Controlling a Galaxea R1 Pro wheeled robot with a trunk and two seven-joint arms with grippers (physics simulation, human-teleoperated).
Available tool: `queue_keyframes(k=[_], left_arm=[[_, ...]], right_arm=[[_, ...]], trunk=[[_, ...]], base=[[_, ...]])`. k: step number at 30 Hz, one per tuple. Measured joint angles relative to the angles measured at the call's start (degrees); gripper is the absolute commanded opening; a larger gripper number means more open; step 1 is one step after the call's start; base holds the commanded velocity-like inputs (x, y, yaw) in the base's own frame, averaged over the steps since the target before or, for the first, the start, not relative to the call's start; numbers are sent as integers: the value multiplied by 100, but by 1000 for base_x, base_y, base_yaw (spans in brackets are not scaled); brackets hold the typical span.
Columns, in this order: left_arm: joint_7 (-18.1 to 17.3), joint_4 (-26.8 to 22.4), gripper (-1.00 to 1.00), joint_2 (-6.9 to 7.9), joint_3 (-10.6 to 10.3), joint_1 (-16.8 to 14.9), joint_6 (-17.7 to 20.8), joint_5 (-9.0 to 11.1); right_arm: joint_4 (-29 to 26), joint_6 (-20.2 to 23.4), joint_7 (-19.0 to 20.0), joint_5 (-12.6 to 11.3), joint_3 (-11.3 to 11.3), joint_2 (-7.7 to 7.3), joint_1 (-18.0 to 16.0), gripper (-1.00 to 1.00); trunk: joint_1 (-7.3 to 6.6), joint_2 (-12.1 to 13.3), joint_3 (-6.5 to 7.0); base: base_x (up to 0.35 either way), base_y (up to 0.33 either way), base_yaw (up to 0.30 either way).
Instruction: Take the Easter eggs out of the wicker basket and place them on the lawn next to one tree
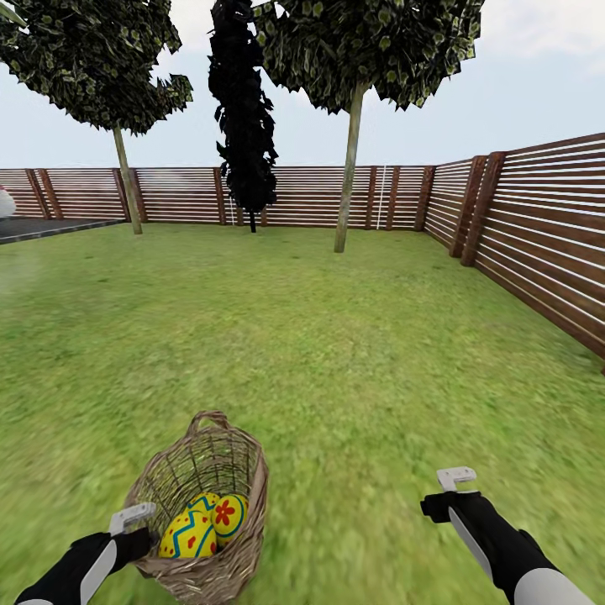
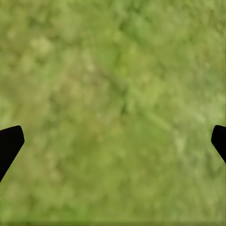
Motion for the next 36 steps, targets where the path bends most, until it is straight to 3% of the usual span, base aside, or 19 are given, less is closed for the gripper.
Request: queue_keyframes(k=[5,12,36], left_arm=[[14,46,-100,-48,-6,-3,-461,-9],[31,46,-100,-101,0,-7,-480,-102],[35,10,-100,-129,-51,-8,-508,-68]], right_arm=[[12,0,-8,1,9,0,0,100],[48,-17,-8,1,10,32,0,100],[71,-18,-16,10,9,86,0,100]], trunk=[[0,0,1],[-1,-1,1],[-1,-1,1]], base=[[0,0,0],[0,0,0],[0,0,0]])
